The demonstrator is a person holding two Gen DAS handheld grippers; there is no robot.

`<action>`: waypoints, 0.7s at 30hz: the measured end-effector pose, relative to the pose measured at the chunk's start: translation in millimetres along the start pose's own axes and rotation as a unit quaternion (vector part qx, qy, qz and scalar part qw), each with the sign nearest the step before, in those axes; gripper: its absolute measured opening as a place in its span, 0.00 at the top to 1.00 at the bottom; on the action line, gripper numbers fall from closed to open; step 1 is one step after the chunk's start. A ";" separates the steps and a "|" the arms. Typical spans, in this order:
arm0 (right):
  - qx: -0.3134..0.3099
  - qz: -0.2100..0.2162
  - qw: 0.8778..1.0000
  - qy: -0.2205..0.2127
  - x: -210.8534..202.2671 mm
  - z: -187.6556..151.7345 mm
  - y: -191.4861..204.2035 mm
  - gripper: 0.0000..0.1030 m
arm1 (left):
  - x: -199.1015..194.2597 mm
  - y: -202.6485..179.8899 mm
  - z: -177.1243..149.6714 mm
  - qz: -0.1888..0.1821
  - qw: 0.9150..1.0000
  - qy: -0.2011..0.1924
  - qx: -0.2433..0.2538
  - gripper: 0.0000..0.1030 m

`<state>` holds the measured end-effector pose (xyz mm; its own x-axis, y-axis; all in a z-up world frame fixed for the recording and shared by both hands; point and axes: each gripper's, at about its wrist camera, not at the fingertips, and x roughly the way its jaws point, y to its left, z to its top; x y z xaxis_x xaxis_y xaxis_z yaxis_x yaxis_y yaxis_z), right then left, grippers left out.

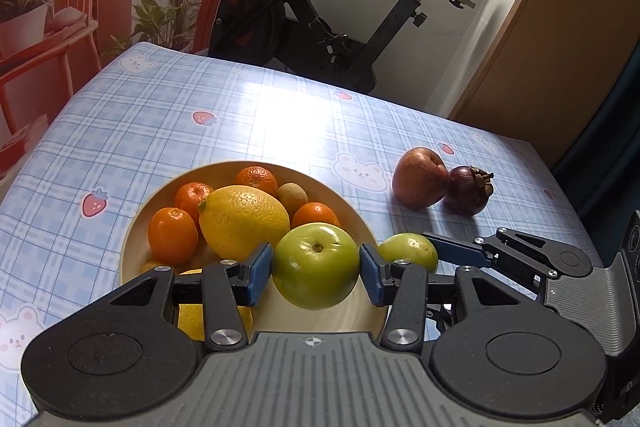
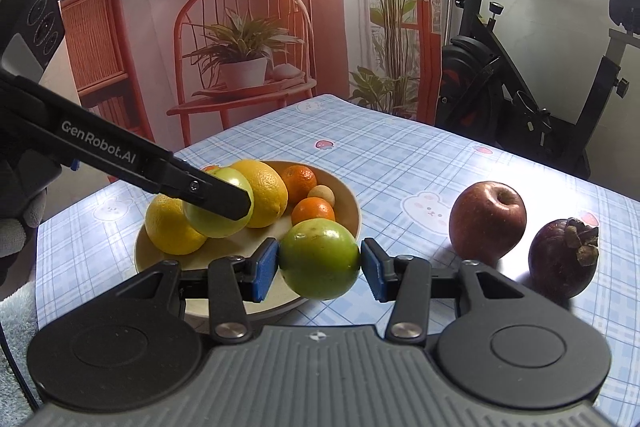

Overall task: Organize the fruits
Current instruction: 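Carry both green apples over the cream plate, then lower both green apples onto the plate and open both grippers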

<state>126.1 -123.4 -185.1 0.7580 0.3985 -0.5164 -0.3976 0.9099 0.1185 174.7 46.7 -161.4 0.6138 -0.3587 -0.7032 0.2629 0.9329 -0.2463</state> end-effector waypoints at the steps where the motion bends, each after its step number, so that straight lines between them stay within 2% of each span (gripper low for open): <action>1: 0.003 0.002 1.000 -0.002 -1.1 0.4 0.9 0.53 | 1.8 -1.6 3.1 0.002 1.000 0.001 0.010 0.51; 4: 0.011 0.007 1.000 -0.004 -1.8 -0.5 5.8 0.53 | 6.1 -2.5 10.9 0.014 0.999 -0.002 0.033 0.51; 9: 0.012 0.027 1.000 0.007 4.3 -2.4 20.9 0.53 | 7.5 1.3 19.9 0.016 0.999 -0.007 0.041 0.51; 13: -0.003 0.040 0.999 0.026 14.8 -5.8 34.3 0.53 | 9.3 2.7 23.5 0.007 0.999 -0.006 0.041 0.51; 21: -0.008 0.054 0.998 0.035 32.3 -7.8 49.3 0.53 | 0.9 13.8 19.5 0.002 1.000 -0.006 0.029 0.51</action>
<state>127.0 -66.6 -202.5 0.6724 0.4837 -0.5603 -0.4835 0.8602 0.1624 193.3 58.6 -152.5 0.6236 -0.3562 -0.6959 0.3033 0.9307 -0.2045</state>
